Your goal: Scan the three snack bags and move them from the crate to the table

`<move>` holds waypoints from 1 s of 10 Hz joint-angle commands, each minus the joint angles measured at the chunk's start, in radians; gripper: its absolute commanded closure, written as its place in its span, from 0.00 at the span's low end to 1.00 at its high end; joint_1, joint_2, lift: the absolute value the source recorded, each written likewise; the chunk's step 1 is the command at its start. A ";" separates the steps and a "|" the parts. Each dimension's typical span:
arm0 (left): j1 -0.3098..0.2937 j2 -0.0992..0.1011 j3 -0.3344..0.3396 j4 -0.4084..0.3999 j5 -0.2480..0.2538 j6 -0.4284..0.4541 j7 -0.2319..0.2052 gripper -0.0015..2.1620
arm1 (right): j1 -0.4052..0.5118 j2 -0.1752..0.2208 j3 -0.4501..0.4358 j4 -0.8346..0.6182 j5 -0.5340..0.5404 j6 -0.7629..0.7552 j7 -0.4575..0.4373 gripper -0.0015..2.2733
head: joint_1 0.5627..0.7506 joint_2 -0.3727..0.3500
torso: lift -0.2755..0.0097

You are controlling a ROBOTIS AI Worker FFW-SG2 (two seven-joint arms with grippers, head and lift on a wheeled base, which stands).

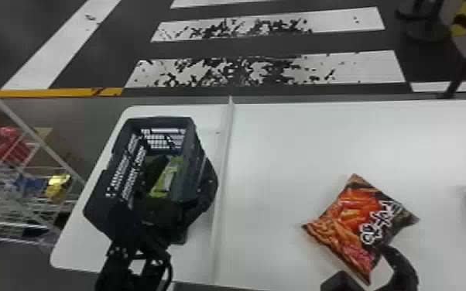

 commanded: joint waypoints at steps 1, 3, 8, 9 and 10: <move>0.001 0.001 0.000 0.001 0.010 0.002 -0.006 0.02 | -0.023 -0.017 0.052 0.031 0.044 0.046 -0.025 0.08 | 0.70 0.74 | 0.75; 0.000 0.003 -0.008 0.001 0.011 -0.001 -0.007 0.02 | -0.063 -0.021 0.104 0.078 0.072 0.082 -0.050 0.08 | 0.70 0.74 | 0.75; -0.005 0.011 -0.011 0.022 0.025 -0.001 -0.021 0.02 | -0.201 0.006 0.161 0.198 0.080 0.199 -0.073 0.65 | 0.70 0.71 | 0.75; -0.009 0.012 -0.009 0.033 0.037 -0.001 -0.024 0.02 | -0.207 0.014 0.161 0.207 0.080 0.202 -0.088 0.90 | 0.70 0.70 | 0.75; -0.017 0.012 -0.006 0.042 0.050 0.002 -0.030 0.02 | -0.207 0.011 0.169 0.205 0.083 0.196 -0.116 0.93 | 0.70 0.69 | 0.75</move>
